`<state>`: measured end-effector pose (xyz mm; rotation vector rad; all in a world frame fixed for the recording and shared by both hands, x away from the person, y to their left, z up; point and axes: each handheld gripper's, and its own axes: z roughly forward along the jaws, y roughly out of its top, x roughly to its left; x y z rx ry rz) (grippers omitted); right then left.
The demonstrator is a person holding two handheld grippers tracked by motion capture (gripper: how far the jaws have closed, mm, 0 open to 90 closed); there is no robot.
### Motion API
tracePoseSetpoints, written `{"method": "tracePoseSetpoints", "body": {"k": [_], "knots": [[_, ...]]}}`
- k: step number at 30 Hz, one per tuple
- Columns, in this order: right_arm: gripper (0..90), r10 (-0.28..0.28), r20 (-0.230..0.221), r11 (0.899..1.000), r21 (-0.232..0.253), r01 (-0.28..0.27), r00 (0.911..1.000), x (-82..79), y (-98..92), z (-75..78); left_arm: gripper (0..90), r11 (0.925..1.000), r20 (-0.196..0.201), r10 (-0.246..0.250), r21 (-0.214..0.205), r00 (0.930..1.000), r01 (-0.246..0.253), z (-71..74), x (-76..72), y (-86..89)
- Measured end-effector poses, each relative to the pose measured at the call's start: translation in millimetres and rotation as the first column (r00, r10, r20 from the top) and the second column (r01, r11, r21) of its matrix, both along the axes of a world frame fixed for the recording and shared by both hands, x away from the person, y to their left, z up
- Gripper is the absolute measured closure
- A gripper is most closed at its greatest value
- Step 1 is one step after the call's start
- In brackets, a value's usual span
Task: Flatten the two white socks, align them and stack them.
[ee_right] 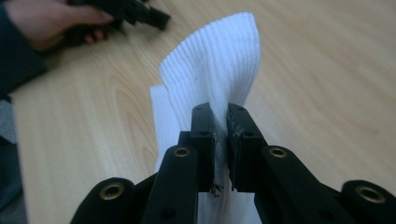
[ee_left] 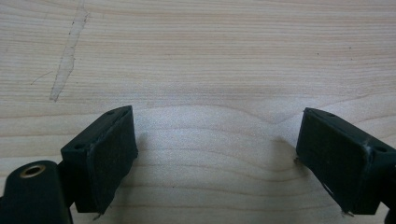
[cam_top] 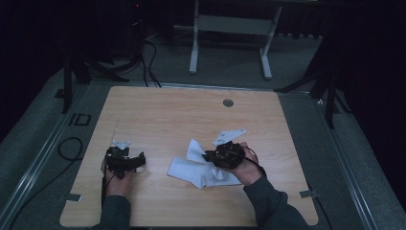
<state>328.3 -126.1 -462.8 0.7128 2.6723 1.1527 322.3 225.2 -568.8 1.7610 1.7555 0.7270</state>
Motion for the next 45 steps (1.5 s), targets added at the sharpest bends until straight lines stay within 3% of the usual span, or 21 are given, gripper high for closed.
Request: {"method": "tracePoseSetpoints", "body": {"k": [3, 11, 23, 33, 40, 45], "knots": [[81.8, -0.033, -0.003, 0.999, -0.029, 0.033, 0.9995, -0.6, 8.4, -14.5, 12.1, 1.0, 0.0, 0.0, 0.0, 1.0, 0.0, 0.0, 0.0, 0.0], [81.7, -0.028, -0.044, 0.997, -0.07, 0.025, 0.9986, -6.1, 34.3, -45.2, 12.1, 1.0, 0.0, 0.0, 0.0, 1.0, 0.0, 0.0, 0.0, 0.0], [80.9, -0.042, -0.098, 0.996, -0.08, 0.034, 0.9944, -0.6, 66.7, -57.3, 12.1, 1.0, -0.001, -0.001, 0.001, 1.0, 0.001, 0.1, -0.1, 0.1], [78.6, -0.065, -0.124, 0.994, -0.09, 0.054, 0.9901, -3.5, 69.4, -64.2, 12.1, 1.0, 0.0, 0.0, 0.0, 1.0, 0.0, 0.0, 0.0, 0.0], [56.7, -0.122, -0.077, 0.983, -0.146, 0.11, 0.9895, -1.8, 68.7, -71.1, 12.1, 1.0, 0.0, 0.0, 0.0, 1.0, 0.0, 0.0, 0.0, 0.0], [50.5, -0.124, -0.057, 0.987, -0.109, 0.117, 0.9907, -2.2, 65.0, -61.9, 12.1, 1.0, 0.0, 0.0, 0.0, 1.0, 0.0, -0.1, 0.0, 0.0]]}}
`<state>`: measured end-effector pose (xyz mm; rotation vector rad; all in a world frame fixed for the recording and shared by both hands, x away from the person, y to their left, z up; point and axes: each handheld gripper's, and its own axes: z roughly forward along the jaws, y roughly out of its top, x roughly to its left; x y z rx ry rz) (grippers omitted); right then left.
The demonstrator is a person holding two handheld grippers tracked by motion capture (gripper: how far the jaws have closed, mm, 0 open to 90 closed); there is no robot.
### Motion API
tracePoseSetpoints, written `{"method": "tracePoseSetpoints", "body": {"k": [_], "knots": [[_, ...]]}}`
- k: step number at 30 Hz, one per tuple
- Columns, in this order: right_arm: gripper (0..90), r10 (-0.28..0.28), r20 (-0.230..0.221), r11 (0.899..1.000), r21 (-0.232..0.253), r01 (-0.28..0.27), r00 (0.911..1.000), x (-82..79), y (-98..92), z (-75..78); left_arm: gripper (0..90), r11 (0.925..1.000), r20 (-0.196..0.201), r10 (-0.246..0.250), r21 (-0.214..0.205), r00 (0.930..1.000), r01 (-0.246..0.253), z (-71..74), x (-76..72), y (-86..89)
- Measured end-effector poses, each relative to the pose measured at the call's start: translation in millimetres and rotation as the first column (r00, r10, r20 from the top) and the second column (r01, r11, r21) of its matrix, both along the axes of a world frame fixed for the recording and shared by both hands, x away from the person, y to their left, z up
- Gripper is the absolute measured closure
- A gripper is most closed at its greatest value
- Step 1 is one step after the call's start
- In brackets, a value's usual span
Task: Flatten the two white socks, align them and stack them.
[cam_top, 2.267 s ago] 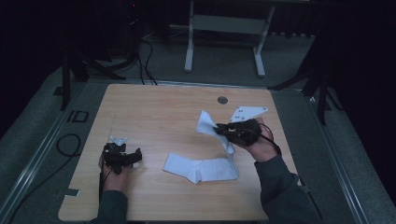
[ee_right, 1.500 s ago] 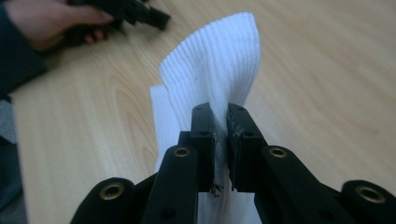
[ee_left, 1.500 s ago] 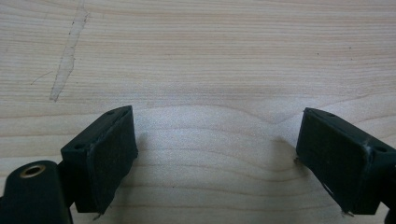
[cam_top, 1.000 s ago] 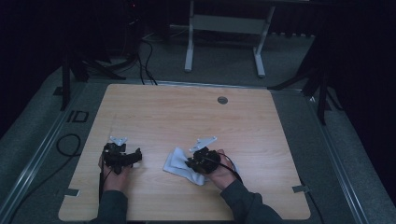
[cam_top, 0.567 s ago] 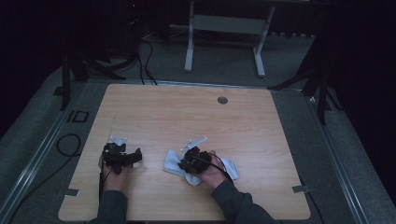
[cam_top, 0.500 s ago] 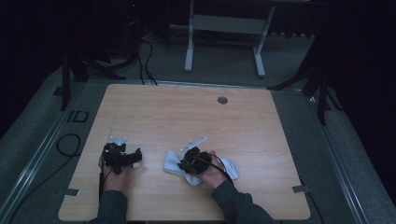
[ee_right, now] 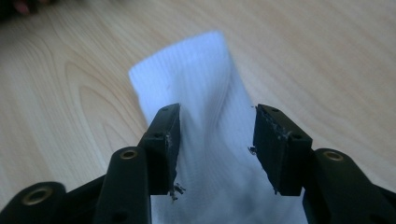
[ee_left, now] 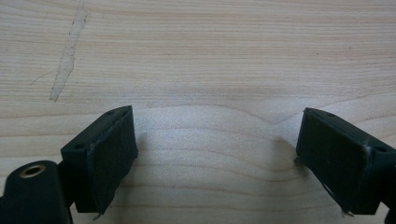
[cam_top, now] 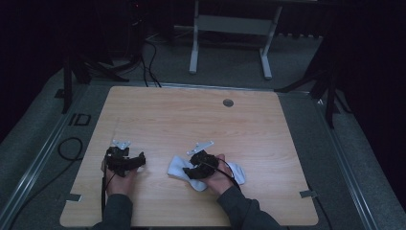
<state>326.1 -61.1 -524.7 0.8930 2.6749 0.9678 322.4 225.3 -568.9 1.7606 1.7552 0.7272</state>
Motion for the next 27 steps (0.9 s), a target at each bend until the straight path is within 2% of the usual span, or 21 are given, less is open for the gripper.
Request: {"method": "tracePoseSetpoints", "body": {"k": [2, 4, 6, 7, 9, 11, 13, 16, 22, 27], "knots": [[49.6, -0.008, 0.016, 1.0, 0.014, 0.008, 0.9998, -0.1, -1.6, 5.4, 12.1, 1.0, 0.0, 0.0, 0.0, 1.0, 0.0, 0.0, 0.0, 0.0], [49.6, -0.015, 0.026, 1.0, 0.025, 0.014, 0.9995, 0.6, -3.7, 9.8, 17.1, 0.9998, 0.014, 0.022, 0.0, 0.9997, -0.022, 0.8, -1.7, -2.2], [49.6, -0.025, 0.031, 0.999, 0.031, 0.024, 0.9992, 2.1, -6.2, 11.9, 32.2, 0.9999, 0.011, 0.014, -0.001, 0.9998, -0.014, 4.0, -4.2, -5.3], [49.6, -0.026, 0.03, 0.999, 0.032, 0.025, 0.9992, 3.0, -7.5, 12.2, 43.2, 0.9999, 0.004, 0.01, 0.003, 0.9999, -0.01, 5.8, -5.6, -7.0], [49.7, -0.034, 0.028, 0.999, 0.034, 0.033, 0.999, 4.0, -9.4, 11.7, 52.3, 1.0, -0.004, -0.005, 0.0, 1.0, 0.005, 7.4, -7.9, -9.8], [50.7, -0.03, 0.026, 0.999, 0.031, 0.029, 0.9992, 4.5, -10.7, 10.2, 58.5, 0.9985, -0.001, -0.041, -0.036, 0.9992, 0.041, 10.3, -10.8, -11.6], [52.4, -0.021, 0.021, 0.999, 0.031, 0.02, 0.9996, 4.8, -11.0, 9.1, 60.9, 0.9951, 0.007, -0.077, -0.061, 0.997, 0.077, 14.1, -14.6, -15.1], [56.1, -0.004, 0.02, 0.999, 0.038, 0.004, 0.9998, 4.2, -7.8, 8.6, 63.0, 0.9911, 0.011, -0.119, -0.059, 0.9928, 0.119, 17.7, -18.5, -21.7], [55.1, 0.058, 0.02, 0.998, 0.029, -0.058, 0.9981, 0.4, 10.2, 6.2, 62.8, 0.9888, 0.013, -0.141, -0.049, 0.99, 0.141, 19.8, -20.4, -29.1], [59.5, 0.07, 0.006, 0.998, 0.002, -0.07, 0.9976, 3.6, 22.3, -1.4, 62.8, 0.987, 0.025, -0.153, -0.044, 0.9878, 0.154, 22.7, -23.0, -32.5]]}}
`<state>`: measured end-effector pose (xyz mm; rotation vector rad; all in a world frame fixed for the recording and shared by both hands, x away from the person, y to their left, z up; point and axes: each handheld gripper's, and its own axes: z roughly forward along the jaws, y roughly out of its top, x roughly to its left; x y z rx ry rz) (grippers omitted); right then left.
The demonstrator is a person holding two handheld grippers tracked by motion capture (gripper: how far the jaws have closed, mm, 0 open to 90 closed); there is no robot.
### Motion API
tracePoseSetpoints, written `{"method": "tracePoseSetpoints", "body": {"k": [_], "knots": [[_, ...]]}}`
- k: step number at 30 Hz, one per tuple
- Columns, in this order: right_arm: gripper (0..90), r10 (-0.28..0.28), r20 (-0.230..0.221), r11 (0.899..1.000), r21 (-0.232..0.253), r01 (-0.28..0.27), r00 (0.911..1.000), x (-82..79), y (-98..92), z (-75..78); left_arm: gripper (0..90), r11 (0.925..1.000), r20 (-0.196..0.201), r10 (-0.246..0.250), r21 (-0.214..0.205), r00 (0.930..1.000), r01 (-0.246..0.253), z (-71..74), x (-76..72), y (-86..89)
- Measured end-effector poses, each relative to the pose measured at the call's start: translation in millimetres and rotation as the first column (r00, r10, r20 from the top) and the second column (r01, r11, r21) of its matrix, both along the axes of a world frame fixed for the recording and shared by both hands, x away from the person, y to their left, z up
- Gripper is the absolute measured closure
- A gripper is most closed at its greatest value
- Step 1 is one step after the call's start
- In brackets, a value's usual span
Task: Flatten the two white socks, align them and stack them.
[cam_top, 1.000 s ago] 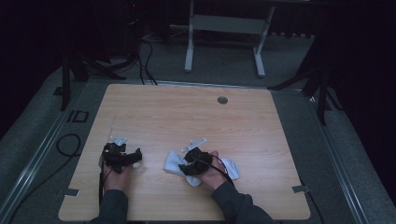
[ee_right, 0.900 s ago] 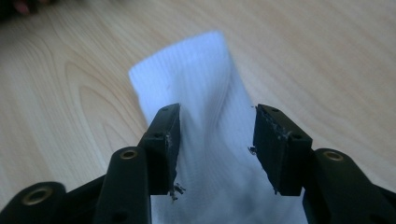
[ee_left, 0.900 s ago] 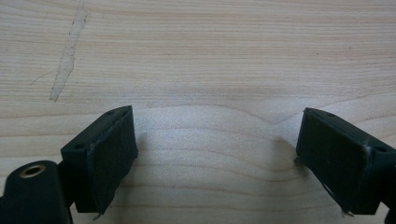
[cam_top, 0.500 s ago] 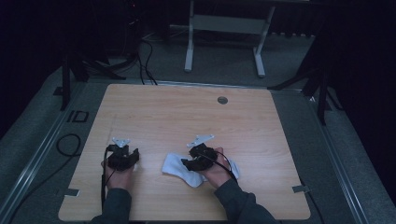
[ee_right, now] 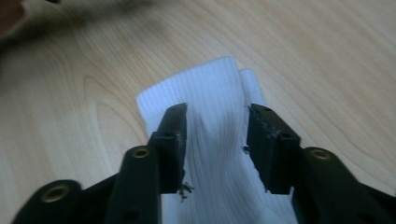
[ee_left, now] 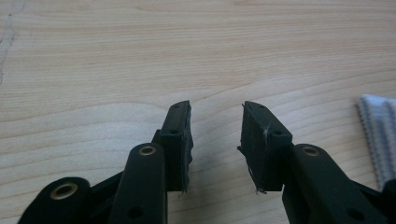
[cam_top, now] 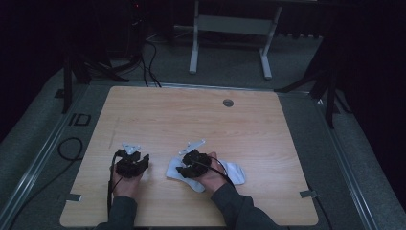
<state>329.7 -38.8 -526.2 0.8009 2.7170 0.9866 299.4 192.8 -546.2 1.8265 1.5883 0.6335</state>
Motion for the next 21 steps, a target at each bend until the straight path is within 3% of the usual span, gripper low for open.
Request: {"method": "tracePoseSetpoints", "body": {"k": [2, 4, 8, 12, 18, 21], "knots": [[77.9, 0.011, 0.004, 1.0, -0.024, -0.011, 0.9999, 1.3, 3.8, -4.8, 62.8, 0.9999, 0.006, -0.01, 0.0, 0.9999, 0.01, 1.3, -1.3, -2.8], [83.5, 0.017, 0.003, 1.0, -0.024, -0.017, 0.9999, 0.1, 4.0, -4.6, 62.8, 0.9997, 0.01, -0.022, 0.006, 0.9997, 0.021, 2.0, -2.1, -5.1], [84.5, 0.011, 0.028, 1.0, 0.015, -0.011, 0.9996, -4.0, -1.6, 5.0, 62.8, 0.9992, 0.017, -0.038, 0.012, 0.9991, 0.038, 2.6, -3.0, -10.1], [84.4, -0.04, 0.051, 0.998, 0.044, 0.037, 0.9979, -1.7, -10.0, 14.9, 63.1, 0.9982, 0.021, -0.059, 0.015, 0.998, 0.058, 3.2, -3.8, -15.2], [84.0, -0.053, -0.024, 0.997, 0.05, 0.054, 0.9983, 9.2, -12.7, 2.8, 64.9, 0.9908, 0.031, -0.132, 0.035, 0.9907, 0.131, 5.0, -6.5, -29.6], [83.8, -0.041, -0.034, 0.997, 0.059, 0.043, 0.9986, 6.3, -9.7, 0.1, 65.7, 0.9867, 0.042, -0.159, 0.038, 0.9863, 0.158, 5.7, -8.2, -37.0]]}}
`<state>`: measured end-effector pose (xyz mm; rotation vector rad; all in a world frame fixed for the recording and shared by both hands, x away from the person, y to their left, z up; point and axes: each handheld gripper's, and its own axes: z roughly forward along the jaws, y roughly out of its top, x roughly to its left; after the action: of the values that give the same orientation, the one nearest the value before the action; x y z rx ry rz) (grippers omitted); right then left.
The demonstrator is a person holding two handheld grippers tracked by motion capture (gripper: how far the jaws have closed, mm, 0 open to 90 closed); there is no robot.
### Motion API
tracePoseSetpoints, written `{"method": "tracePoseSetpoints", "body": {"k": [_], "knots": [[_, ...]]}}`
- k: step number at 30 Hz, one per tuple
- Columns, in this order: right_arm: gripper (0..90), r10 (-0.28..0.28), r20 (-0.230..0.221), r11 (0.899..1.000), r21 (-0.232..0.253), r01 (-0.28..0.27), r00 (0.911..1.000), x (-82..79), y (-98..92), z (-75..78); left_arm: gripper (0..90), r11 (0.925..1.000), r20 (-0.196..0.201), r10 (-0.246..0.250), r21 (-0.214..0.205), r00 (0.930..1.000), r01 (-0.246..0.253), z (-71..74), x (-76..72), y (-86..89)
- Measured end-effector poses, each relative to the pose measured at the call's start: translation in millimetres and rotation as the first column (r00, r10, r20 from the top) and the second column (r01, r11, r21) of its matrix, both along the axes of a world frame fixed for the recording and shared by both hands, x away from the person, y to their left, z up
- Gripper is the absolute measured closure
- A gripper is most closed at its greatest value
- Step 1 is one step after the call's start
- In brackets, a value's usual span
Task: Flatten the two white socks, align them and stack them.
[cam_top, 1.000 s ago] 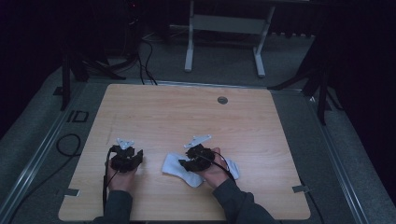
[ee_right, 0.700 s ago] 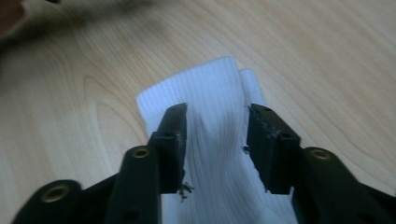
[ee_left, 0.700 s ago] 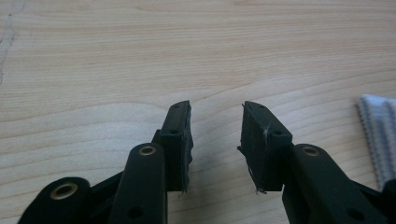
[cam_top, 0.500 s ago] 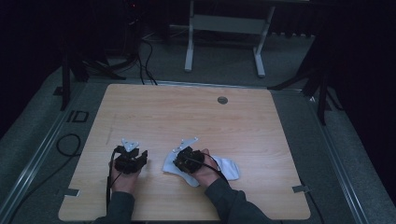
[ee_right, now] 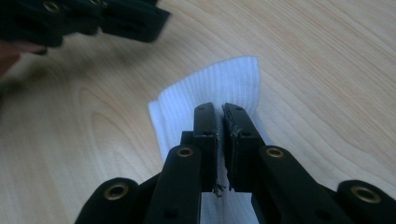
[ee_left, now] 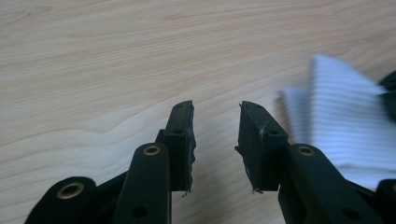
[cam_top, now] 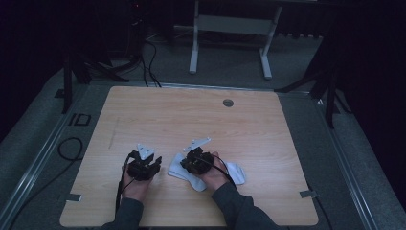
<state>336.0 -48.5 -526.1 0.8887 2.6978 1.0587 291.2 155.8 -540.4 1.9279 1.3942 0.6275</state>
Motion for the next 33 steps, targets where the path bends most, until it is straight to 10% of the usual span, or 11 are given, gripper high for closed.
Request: {"method": "tracePoseSetpoints", "body": {"k": [15, 21, 33], "knots": [[83.3, 0.021, 0.0, 0.999, -0.036, -0.021, 0.9998, 2.3, 4.9, -6.1, 79.8, 0.9958, 0.002, -0.089, -0.02, 0.996, 0.089, 5.7, -9.5, -13.6], [82.6, 0.024, -0.009, 0.999, -0.036, -0.025, 0.9997, 2.9, 4.5, -6.7, 83.0, 0.9824, -0.031, -0.185, 0.017, 0.9822, 0.186, -4.2, -9.5, -34.2], [67.3, -0.008, 0.03, 1.0, 0.011, 0.008, 0.9995, 5.4, -21.8, 18.5, 85.4, 0.9806, -0.054, -0.185, 0.055, 0.9812, 0.188, -9.7, -7.0, -40.2]]}}
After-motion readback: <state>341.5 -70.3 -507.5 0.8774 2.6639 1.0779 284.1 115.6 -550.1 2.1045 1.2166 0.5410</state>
